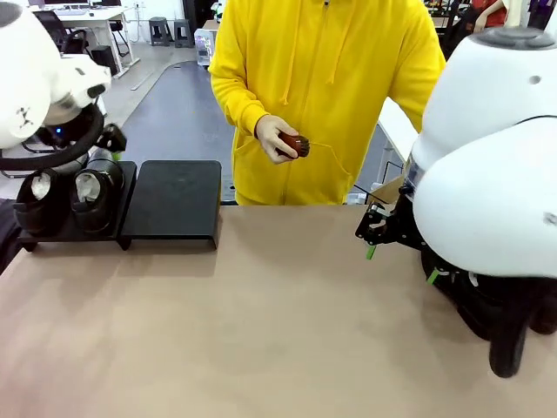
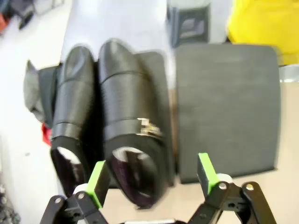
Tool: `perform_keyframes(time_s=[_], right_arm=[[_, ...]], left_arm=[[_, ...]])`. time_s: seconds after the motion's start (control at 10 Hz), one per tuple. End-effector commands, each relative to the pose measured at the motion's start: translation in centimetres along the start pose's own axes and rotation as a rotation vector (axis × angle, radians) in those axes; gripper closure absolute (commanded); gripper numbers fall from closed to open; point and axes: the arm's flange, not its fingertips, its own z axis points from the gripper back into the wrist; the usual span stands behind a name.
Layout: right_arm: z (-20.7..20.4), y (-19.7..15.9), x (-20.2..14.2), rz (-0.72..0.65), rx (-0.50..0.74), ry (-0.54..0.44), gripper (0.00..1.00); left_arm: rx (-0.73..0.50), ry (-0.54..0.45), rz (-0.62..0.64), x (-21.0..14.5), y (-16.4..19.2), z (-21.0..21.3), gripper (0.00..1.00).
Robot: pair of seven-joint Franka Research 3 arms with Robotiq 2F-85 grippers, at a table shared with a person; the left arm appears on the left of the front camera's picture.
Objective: Organize the shoes by placing them on the stand.
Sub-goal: Pick up one Shoe and place it in the middle of the table.
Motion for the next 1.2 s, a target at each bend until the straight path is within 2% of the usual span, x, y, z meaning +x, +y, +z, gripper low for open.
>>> perform_keyframes(time_s=[0.0,0.2,0.4,0.5,0.6,0.7,0.8,0.9,1.0,1.1], right_arm=[[2.9,-3.0,-3.8,0.055,0.012,-0.024,0.0],[4.7,-5.3,-6.1,0.078,-0.019,-0.002,0.0],[5.0,-7.5,-7.4,0.152,-0.052,0.045,0.0],[4.9,-7.8,-7.3,0.175,-0.048,0.07,0.0],[5.4,-7.5,-6.9,0.043,-0.063,0.105,0.0],[5.1,-7.0,-8.0,0.139,-0.065,0.023,0.0],[5.1,-7.0,-8.0,0.139,-0.065,0.023,0.0],[5.0,-7.6,-7.7,0.114,-0.075,0.049,0.0],[4.4,-6.8,-6.0,0.241,-0.189,-0.013,0.0],[3.5,-7.4,-2.4,0.25,-0.26,-0.025,0.0]], left_arm=[[-0.133,-0.043,-0.028,-2.6,-1.6,6.5,0.04],[-0.283,0.142,-0.033,-4.6,-3.2,9.5,0.04],[-0.408,0.264,-0.136,-6.3,-4.5,11.0,0.04],[-0.435,0.291,-0.149,-6.4,-4.5,11.1,0.04],[-0.44,0.291,-0.134,-6.4,-4.4,11.0,0.04],[-0.436,0.288,-0.105,-6.1,-4.1,10.5,0.04],[-0.441,0.289,-0.132,-7.5,-5.8,11.2,0.04],[-0.441,0.289,-0.132,-7.5,-5.8,11.2,0.04],[-0.441,0.289,-0.132,-7.5,-5.8,11.2,0.04],[-0.441,0.289,-0.132,-7.5,-5.8,11.2,0.04]])
